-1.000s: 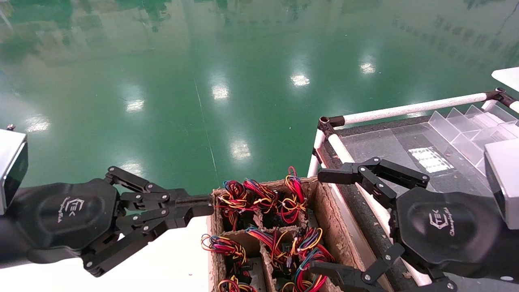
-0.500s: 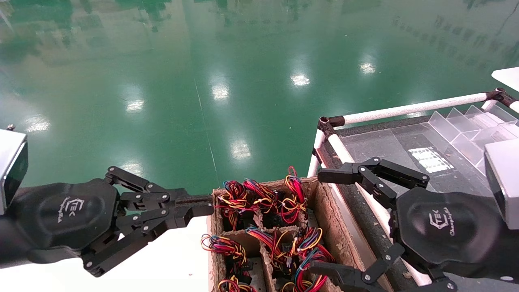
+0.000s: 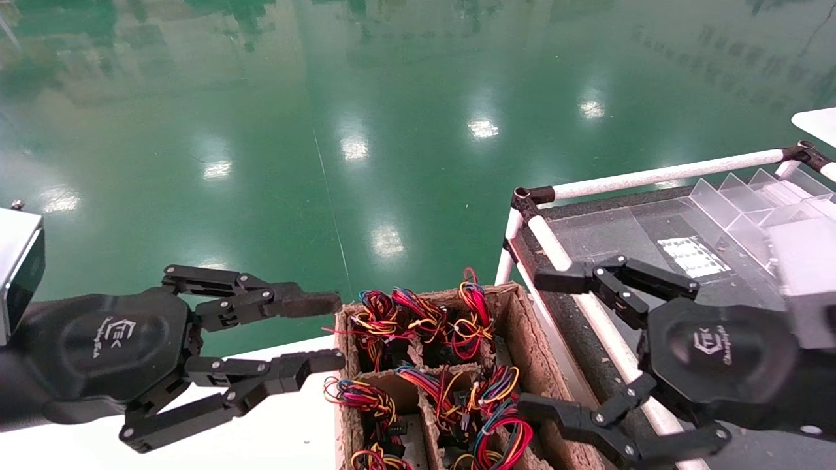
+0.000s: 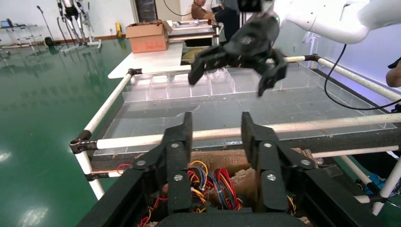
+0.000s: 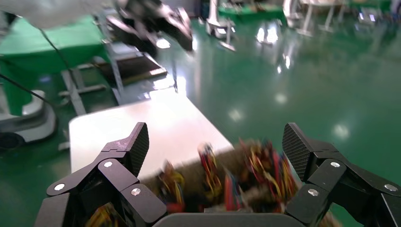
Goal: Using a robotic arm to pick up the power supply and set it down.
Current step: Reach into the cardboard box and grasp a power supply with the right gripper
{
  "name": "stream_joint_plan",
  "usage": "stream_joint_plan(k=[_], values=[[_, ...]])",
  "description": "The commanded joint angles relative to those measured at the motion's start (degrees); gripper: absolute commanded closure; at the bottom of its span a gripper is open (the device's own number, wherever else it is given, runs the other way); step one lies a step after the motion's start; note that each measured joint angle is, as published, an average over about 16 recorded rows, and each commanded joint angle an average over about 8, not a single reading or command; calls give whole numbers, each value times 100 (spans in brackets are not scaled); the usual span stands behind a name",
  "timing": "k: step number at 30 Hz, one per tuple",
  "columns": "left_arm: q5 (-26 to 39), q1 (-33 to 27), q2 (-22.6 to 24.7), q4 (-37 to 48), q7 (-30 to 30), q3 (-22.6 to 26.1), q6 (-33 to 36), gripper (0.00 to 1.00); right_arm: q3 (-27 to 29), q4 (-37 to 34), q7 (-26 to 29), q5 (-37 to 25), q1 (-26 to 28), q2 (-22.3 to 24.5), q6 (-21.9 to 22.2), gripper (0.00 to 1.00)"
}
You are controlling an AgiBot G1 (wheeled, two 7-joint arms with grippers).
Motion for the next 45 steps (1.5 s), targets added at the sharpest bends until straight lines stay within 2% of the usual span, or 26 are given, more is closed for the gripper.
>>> stream_joint_plan(k=[1,9,18,19,26,27,45], values=[[0,0,0,0,0,0,0,0,-49,-113,26,-148,32,45,33,0],[0,0,0,0,0,1,0,0,-590,-416,273,-1407,427,-230,433,0],[-1,-1,0,0,1,1,0,0,-930,-927,158,-1894,747,-769,378,0],[-1,-1,0,0,1,1,0,0,-958,-955,139,-1925,770,-812,357,7],[-1,-1,0,0,1,2,0,0,-1077,-1138,103,-2046,836,-999,297,94],[-1,-1,0,0,1,2,0,0,-1083,-1175,112,-2049,836,-1014,301,100],[-2,-1,-1,1,1,3,-1,0,-1186,-1594,197,-2125,876,-1201,284,100]])
